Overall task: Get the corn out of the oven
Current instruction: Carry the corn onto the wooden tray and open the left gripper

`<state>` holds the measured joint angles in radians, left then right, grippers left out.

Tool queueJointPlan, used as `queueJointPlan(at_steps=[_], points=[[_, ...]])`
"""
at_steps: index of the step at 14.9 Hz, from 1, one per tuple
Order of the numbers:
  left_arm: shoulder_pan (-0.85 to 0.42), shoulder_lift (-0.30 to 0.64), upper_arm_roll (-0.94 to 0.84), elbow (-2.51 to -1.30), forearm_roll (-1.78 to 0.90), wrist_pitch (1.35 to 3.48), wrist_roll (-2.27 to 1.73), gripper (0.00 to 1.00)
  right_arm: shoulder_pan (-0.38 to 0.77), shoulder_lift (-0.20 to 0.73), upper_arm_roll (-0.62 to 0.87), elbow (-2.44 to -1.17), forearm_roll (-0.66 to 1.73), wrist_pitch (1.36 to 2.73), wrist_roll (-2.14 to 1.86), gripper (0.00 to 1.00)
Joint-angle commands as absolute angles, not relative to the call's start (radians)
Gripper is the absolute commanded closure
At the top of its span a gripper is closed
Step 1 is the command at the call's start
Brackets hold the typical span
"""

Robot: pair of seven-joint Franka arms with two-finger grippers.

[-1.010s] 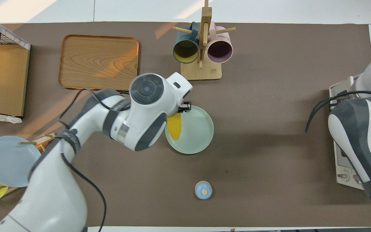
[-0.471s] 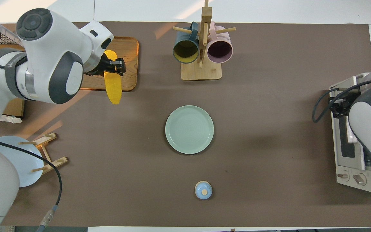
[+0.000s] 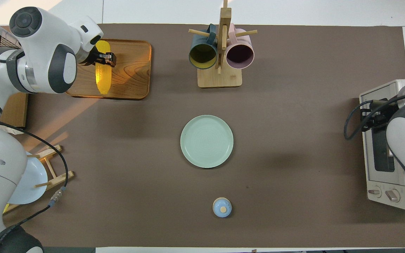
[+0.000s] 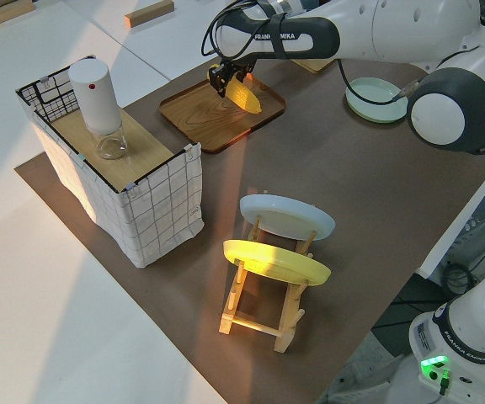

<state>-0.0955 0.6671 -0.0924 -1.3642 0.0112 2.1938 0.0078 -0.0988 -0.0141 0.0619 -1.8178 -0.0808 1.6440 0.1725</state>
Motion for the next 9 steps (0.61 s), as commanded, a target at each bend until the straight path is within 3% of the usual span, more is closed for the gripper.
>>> queueJointPlan(at_steps=[1,7,8,9], points=[[-0.086,0.677,-0.101,-1.391,0.054,2.262,0.035,1.00,-0.106,-0.008,0.072,-1.761,-0.043,1.598,0.152,0.00],[-0.071,0.670,-0.103,-1.414,0.057,2.283,0.037,1.00,-0.107,0.012,0.071,-1.680,0.055,1.594,0.143,0.00],[-0.069,0.669,-0.101,-1.414,0.055,2.281,0.037,0.84,-0.107,0.015,0.071,-1.674,0.051,1.591,0.143,0.00],[-0.069,0.669,-0.101,-1.410,0.055,2.272,0.037,0.01,-0.107,0.015,0.071,-1.672,0.052,1.594,0.143,0.00]])
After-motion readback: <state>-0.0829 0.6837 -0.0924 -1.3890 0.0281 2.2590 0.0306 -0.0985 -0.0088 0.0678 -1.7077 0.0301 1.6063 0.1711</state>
